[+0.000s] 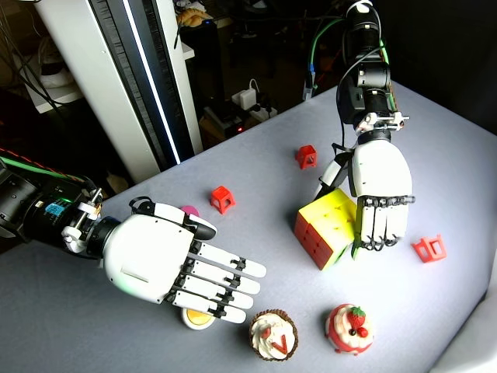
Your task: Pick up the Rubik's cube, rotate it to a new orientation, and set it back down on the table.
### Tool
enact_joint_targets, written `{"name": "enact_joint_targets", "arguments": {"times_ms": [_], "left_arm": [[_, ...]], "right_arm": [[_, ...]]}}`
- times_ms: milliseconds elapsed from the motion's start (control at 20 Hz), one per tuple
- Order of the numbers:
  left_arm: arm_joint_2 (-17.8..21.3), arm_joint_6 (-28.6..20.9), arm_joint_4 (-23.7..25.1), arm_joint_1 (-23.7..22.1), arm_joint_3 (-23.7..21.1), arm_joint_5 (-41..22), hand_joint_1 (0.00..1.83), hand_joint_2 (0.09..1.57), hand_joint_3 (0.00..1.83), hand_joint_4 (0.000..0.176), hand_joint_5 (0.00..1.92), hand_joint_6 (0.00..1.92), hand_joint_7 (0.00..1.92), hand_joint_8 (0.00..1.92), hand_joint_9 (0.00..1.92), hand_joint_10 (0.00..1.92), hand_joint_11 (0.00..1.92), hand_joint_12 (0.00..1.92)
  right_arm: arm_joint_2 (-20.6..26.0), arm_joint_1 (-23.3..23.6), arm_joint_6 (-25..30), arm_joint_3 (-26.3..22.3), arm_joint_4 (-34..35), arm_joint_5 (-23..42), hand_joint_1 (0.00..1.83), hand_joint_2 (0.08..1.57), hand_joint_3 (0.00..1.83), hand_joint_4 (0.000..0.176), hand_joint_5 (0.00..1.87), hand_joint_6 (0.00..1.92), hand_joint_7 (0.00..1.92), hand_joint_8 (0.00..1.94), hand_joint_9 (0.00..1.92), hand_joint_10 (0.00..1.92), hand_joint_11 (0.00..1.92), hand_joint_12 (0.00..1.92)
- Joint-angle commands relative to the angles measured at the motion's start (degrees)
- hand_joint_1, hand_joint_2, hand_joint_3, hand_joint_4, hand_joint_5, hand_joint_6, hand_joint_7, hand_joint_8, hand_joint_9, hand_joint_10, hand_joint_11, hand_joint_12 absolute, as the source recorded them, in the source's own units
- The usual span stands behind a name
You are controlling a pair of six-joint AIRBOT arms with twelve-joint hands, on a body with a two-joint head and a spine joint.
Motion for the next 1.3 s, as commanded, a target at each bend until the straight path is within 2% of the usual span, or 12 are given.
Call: {"name": "enact_joint_targets", "arguments": {"times_ms": [0, 150, 300, 350, 450, 550, 750, 800, 850, 950, 1050, 1250], "left_arm": [[0.53, 0.62, 0.72, -0.24, -0.29, -4.09, 1.16, 1.31, 0.0, 0.0, 0.72, 1.27, 0.59, 1.79, 0.47, 1.92, 0.61, 1.92], [0.99, 0.69, 0.81, -0.21, -0.71, -4.72, 1.15, 1.29, 0.0, 0.0, 0.79, 1.32, 0.56, 1.67, 0.3, 1.92, 0.45, 1.92], [1.47, 0.69, 0.81, 0.08, -1.21, -5.83, 1.19, 1.27, 0.0, 0.0, 0.72, 1.21, 0.71, 1.71, 0.84, 1.92, 0.96, 1.92], [1.64, 0.69, 0.81, 0.16, -1.37, -6.19, 1.13, 1.24, 0.0, 0.0, 0.78, 1.3, 0.78, 1.88, 0.91, 1.92, 1.05, 1.92], [2.17, 0.66, 0.81, 0.24, -1.84, -7.22, 1.17, 1.27, 0.0, 0.0, 0.69, 1.25, 0.7, 1.8, 0.86, 1.92, 1.03, 1.92], [2.9, 0.67, 0.85, 0.4, -2.81, -9.05, 1.11, 1.23, 0.0, 0.0, 0.76, 1.34, 0.84, 1.92, 1.01, 1.92, 1.16, 1.92], [3.94, 0.63, 1.43, 0.53, -4.28, -11.93, 1.18, 1.26, 0.05, 0.0, 0.71, 1.26, 0.66, 1.77, 0.74, 1.92, 0.9, 1.92], [4.1, 0.54, 1.61, 0.61, -4.55, -12.49, 1.15, 1.27, 0.06, 0.0, 0.71, 1.32, 0.63, 1.75, 0.63, 1.92, 0.79, 1.92], [4.21, 0.32, 1.67, 0.89, -4.72, -13.2, 1.15, 1.28, 0.06, 0.0, 0.69, 1.33, 0.62, 1.77, 0.61, 1.92, 0.76, 1.92], [4.39, -1.87, 2.84, 1.51, -4.87, -14.92, 1.17, 1.31, 0.02, 0.0, 0.61, 1.32, 0.65, 1.84, 0.86, 1.92, 1.01, 1.92], [4.65, -4.33, 3.98, 2.11, -4.92, -17.04, 1.17, 1.29, 0.02, 0.0, 0.69, 1.31, 0.65, 1.78, 0.8, 1.92, 0.94, 1.92], [5.47, -5.82, 4.39, 3.08, -5.78, -20.48, 1.14, 1.35, 0.04, 0.0, 0.52, 1.41, 0.61, 1.92, 0.92, 1.92, 1.03, 1.92]], "right_arm": [[0.23, 0.29, 0.31, 0.29, 0.56, 6.8, 0.55, 1.31, 0.0, 0.0, 0.0, 0.0, 0.0, 0.0, 0.0, 0.0, 0.0, 0.0], [0.26, 0.29, 0.31, 0.23, 0.56, 7.05, 0.57, 1.3, 0.0, 0.0, 0.0, 0.0, 0.0, 0.0, 0.0, 0.0, 0.0, 0.0], [0.32, 0.29, 0.31, 0.06, 0.55, 7.56, 0.55, 1.32, 0.0, 0.0, 0.0, 0.0, 0.0, 0.0, 0.0, 0.0, 0.0, 0.0], [0.45, 0.3, 0.31, -0.13, 0.41, 7.97, 0.58, 1.31, 0.0, 0.0, 0.0, 0.0, 0.0, 0.0, 0.0, 0.0, 0.0, 0.0], [0.87, 0.3, 0.31, -0.36, -0.93, 8.91, 0.6, 1.35, 0.02, 0.0, 0.0, 0.0, 0.0, 0.0, 0.0, 0.0, 0.0, 0.0], [1.25, 0.46, 0.31, -0.35, -2.58, 9.96, 0.54, 1.41, 0.04, 0.0, 0.0, 0.0, 0.0, 0.0, 0.0, 0.0, 0.01, 0.01], [0.93, 1.96, 0.31, 0.47, -5.66, 10.77, 0.13, 1.5, 0.0, 0.0, 0.02, 0.01, 0.04, 0.01, 0.09, 0.09, 0.0, 1.25], [0.59, 2.26, 0.31, 1.03, -6.22, 11.1, 0.17, 1.5, 0.0, 0.0, 0.09, 0.1, 0.13, 0.05, 0.03, 0.46, 0.0, 1.5], [0.21, 2.54, 0.31, 1.54, -6.73, 11.37, 0.03, 1.43, 0.0, 0.0, 0.02, 0.04, 0.07, 0.02, 0.01, 0.41, 0.0, 1.39], [-0.74, 3.29, 0.31, 2.65, -7.47, 11.76, 0.0, 1.33, 0.0, 0.0, 0.0, 0.0, 0.05, 0.0, 0.0, 0.36, 0.0, 1.25], [-1.58, 4.0, 0.31, 3.72, -8.43, 11.99, 0.0, 1.35, 0.0, 0.0, 0.01, 0.0, 0.08, 0.01, 0.0, 0.4, 0.0, 1.28], [-3.38, 5.22, 0.31, 5.7, -9.54, 14.12, 0.0, 1.33, 0.0, 0.0, 0.08, 0.04, 0.17, 0.03, 0.03, 0.59, 0.0, 1.28]]}}
